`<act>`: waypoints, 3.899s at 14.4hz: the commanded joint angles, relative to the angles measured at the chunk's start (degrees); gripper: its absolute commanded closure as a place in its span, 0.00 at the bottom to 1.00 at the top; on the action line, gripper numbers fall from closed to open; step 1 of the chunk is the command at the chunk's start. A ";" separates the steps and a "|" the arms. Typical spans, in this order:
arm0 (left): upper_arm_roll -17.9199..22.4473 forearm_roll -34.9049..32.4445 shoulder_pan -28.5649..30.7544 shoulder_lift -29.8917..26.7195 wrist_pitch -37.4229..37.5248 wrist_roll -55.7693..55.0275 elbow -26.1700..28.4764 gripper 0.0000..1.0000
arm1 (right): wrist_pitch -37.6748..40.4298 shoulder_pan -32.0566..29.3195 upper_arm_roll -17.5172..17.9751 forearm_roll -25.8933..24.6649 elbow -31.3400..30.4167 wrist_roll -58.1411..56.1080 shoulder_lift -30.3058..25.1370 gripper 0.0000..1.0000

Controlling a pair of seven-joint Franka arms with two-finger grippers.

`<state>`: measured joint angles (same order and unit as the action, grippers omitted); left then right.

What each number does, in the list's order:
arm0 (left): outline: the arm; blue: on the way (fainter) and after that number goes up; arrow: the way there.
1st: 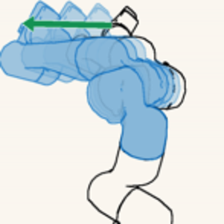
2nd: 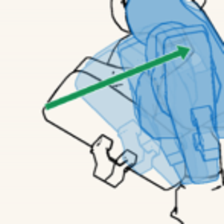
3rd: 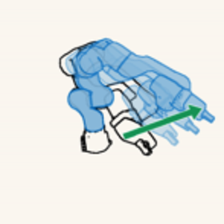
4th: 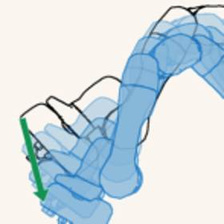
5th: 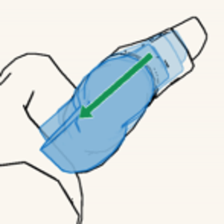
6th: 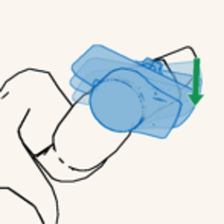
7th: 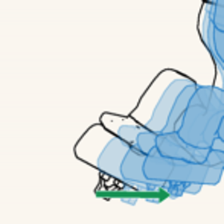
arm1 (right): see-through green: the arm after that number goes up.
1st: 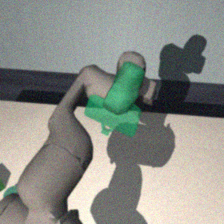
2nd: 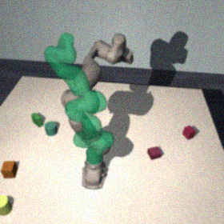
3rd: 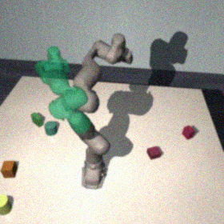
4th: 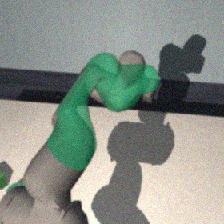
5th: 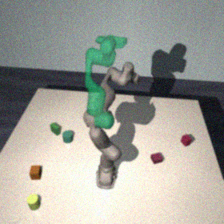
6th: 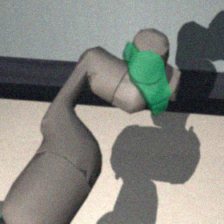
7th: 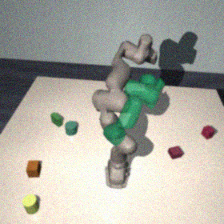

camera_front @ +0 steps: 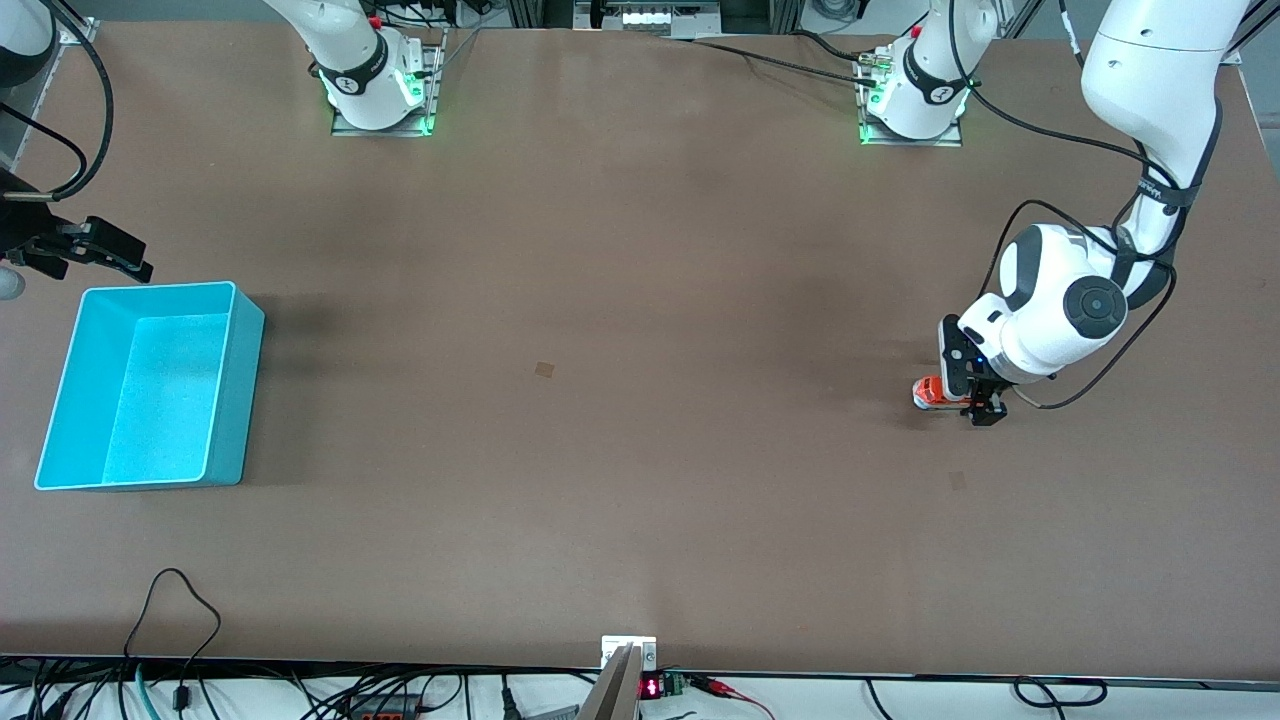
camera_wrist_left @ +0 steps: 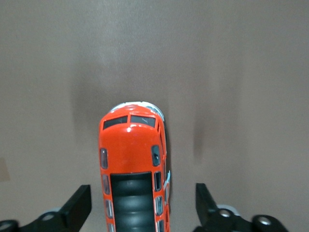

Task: Wind up bus and store in blue box
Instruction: 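Close the left gripper on the orange bus roof, then drag the bus backward along the table with the left gripper to wind it, then open the left gripper, releasing the bus to drive toward the blue box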

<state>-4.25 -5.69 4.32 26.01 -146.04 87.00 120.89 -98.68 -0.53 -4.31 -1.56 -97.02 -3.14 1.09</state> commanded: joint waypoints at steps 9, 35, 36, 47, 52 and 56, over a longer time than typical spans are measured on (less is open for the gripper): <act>-0.32 -0.81 0.87 1.41 0.06 0.89 -1.18 0.90 | -0.02 -0.61 0.18 -0.55 0.07 0.33 0.14 0.00; 0.38 -0.81 16.42 7.56 0.23 14.95 -7.42 0.87 | -1.16 -0.61 0.26 0.06 0.07 0.33 0.32 0.00; 0.38 -0.81 16.68 7.91 0.23 15.74 -7.60 0.87 | -1.16 -0.61 0.26 0.06 0.16 0.33 0.32 0.00; 0.21 -0.81 18.09 7.74 0.58 18.12 -8.65 0.00 | -1.25 -0.61 0.18 0.06 0.16 0.33 0.41 0.00; -0.14 -0.81 18.09 5.46 2.24 17.33 -8.57 0.00 | -1.25 -0.61 0.26 0.06 0.16 0.33 0.49 0.00; -0.32 -0.81 17.83 4.66 3.57 16.63 -8.57 0.00 | -1.25 -0.61 0.18 0.06 0.07 0.33 0.49 0.00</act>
<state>-4.18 -5.69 21.92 31.98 -144.08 103.83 112.35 -99.81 -0.72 -4.47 -1.55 -97.03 -3.12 1.71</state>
